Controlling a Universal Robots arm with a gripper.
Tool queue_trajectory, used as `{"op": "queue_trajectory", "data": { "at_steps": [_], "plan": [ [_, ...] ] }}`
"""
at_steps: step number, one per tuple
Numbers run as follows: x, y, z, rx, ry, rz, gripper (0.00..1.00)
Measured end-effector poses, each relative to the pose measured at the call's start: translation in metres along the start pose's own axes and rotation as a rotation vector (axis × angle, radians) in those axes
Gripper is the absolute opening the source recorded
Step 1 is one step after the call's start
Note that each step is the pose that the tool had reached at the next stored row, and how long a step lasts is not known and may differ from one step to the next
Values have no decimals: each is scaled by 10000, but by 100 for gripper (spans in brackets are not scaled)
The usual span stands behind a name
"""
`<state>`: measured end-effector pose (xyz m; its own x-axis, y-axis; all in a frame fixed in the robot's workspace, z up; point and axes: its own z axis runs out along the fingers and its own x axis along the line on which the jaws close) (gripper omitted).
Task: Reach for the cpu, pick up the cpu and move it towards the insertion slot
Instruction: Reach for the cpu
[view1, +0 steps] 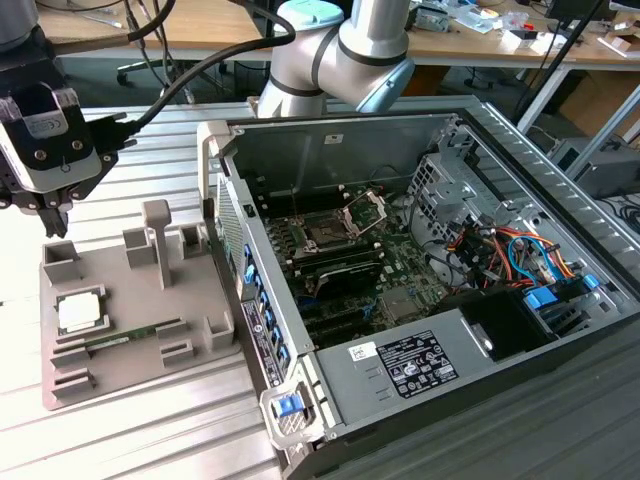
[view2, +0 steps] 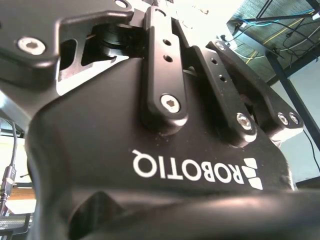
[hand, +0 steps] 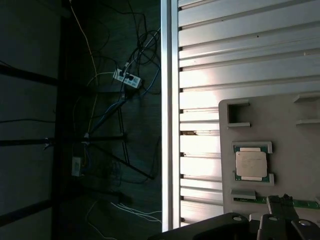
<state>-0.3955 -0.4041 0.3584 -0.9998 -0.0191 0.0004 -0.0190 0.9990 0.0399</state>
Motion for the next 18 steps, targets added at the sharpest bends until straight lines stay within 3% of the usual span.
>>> {"op": "queue_trajectory", "data": {
  "at_steps": [18],
  "plan": [
    [0, -2, 59, 0, 1, 0, 11]
  ]
}}
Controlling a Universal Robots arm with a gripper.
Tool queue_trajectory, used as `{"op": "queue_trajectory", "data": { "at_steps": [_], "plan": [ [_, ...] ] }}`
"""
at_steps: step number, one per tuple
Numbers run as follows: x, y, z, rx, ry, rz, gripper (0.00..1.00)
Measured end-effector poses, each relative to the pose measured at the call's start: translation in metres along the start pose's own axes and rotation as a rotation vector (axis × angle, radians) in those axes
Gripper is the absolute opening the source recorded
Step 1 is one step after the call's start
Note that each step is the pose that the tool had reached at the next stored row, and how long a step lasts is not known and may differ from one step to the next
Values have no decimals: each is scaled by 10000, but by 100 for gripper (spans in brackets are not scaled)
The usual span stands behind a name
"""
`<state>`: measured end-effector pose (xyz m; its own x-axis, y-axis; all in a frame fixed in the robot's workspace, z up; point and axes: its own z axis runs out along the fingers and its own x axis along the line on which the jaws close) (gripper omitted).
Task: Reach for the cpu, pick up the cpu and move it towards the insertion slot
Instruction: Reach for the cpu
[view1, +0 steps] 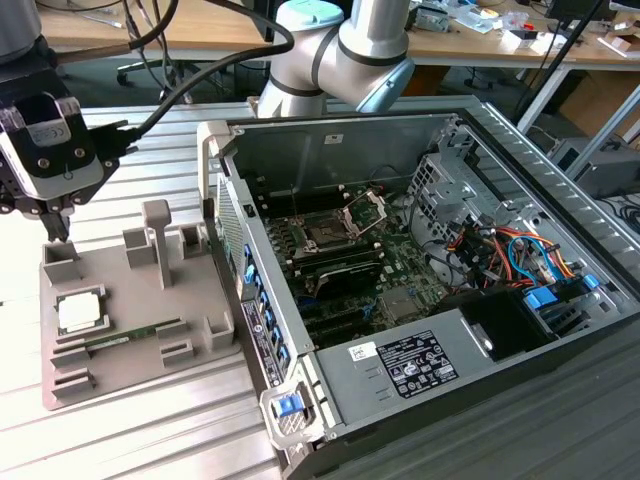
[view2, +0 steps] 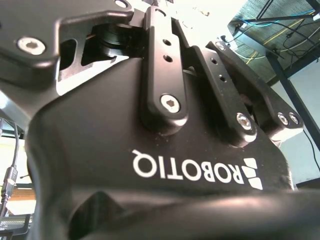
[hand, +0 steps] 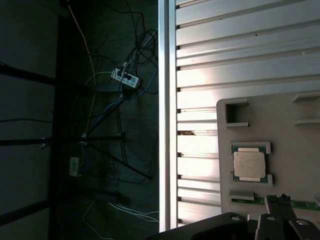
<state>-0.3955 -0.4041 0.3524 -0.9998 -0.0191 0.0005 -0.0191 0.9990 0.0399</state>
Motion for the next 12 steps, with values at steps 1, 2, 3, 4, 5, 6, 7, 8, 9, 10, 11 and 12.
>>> {"op": "queue_trajectory", "data": {
  "at_steps": [1, 2, 3, 4, 5, 6, 7, 8, 9, 10, 11, 12],
  "plan": [
    [0, 0, 4, -1, 0, 0, 11],
    [0, 0, 7, 0, 0, 0, 11],
    [0, 0, 8, 0, 0, 0, 11],
    [0, -1, 11, 0, 0, -1, 11],
    [0, -1, 13, 0, 0, 0, 11],
    [0, -1, 15, 0, 0, 0, 11],
    [0, -1, 16, 0, 0, 0, 11],
    [0, -1, 18, 0, -1, 0, 11],
    [0, -1, 22, 0, 0, 0, 11],
    [0, -1, 26, 0, -1, 0, 11],
    [0, -1, 30, 0, 0, 0, 11],
    [0, -1, 33, 0, -1, 0, 11]
  ]
}}
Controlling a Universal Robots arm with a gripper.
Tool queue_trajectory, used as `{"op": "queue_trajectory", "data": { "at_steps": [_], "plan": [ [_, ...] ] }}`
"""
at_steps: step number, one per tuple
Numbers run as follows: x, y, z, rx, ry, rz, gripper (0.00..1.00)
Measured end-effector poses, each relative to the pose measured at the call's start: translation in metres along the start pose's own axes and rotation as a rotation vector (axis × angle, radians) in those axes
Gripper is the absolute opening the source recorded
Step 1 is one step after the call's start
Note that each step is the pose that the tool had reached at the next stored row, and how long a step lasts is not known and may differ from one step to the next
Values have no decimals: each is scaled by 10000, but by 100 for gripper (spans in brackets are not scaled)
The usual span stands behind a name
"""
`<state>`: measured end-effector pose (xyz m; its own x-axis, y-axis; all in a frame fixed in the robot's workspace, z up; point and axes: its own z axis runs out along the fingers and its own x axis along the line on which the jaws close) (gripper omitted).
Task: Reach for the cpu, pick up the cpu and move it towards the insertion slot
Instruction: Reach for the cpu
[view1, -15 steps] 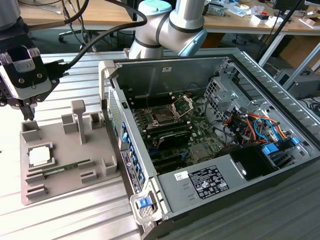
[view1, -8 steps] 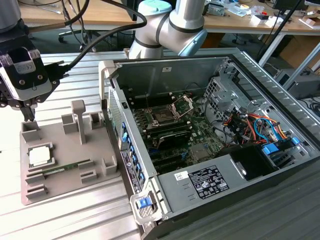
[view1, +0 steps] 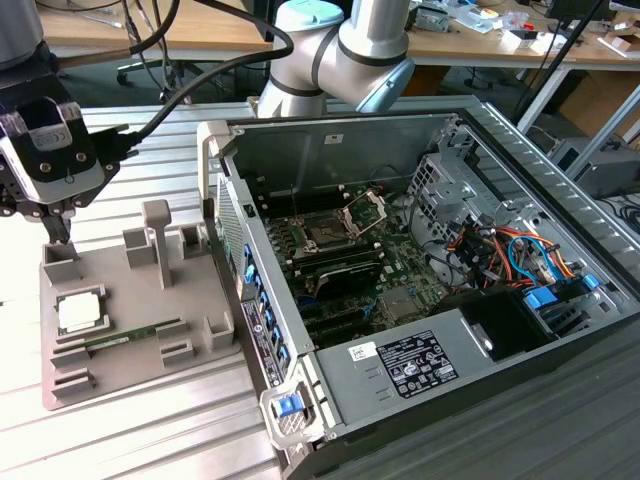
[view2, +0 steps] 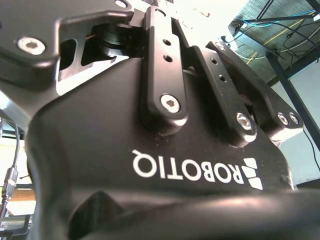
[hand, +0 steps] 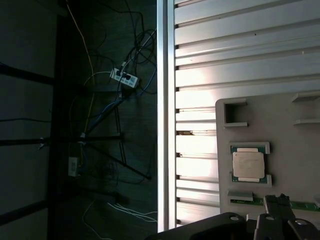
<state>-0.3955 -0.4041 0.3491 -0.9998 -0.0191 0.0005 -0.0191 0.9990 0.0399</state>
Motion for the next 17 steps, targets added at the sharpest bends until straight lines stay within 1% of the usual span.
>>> {"op": "queue_trajectory", "data": {
  "at_steps": [17],
  "plan": [
    [0, -1, 38, 0, 0, 0, 11]
  ]
}}
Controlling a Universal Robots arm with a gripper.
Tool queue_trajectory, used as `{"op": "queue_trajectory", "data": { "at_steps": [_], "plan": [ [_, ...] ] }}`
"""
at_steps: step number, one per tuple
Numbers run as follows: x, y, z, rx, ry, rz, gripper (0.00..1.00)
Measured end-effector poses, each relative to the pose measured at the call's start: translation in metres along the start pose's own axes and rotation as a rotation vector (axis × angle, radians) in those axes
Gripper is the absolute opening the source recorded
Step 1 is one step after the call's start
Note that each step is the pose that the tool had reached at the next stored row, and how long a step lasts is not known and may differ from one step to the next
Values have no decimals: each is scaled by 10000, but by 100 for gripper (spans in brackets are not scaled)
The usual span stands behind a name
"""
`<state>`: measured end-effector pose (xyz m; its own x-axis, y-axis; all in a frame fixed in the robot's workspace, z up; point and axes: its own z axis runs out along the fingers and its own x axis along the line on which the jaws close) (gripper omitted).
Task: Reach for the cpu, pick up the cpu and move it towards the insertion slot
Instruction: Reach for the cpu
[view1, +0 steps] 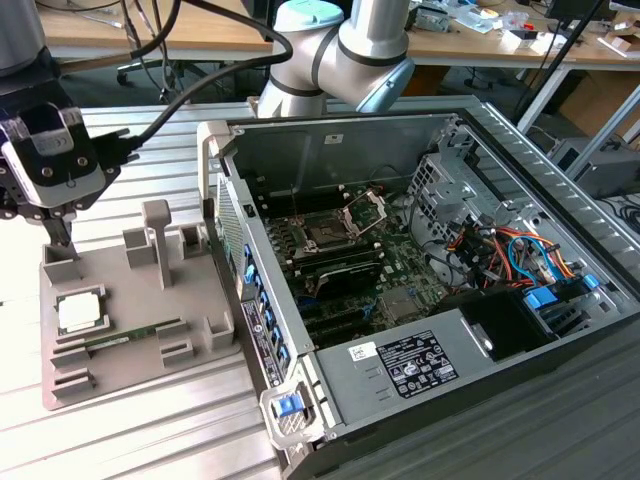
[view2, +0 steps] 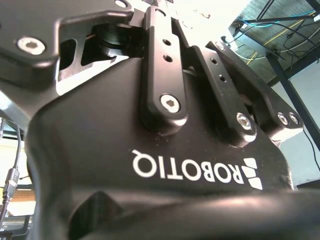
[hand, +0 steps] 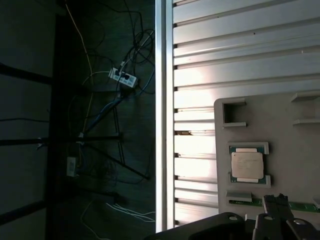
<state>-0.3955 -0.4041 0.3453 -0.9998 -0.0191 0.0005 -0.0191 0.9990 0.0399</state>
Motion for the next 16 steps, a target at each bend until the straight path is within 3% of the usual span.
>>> {"op": "queue_trajectory", "data": {
  "at_steps": [16],
  "plan": [
    [0, -2, 40, 0, 0, -1, 11]
  ]
}}
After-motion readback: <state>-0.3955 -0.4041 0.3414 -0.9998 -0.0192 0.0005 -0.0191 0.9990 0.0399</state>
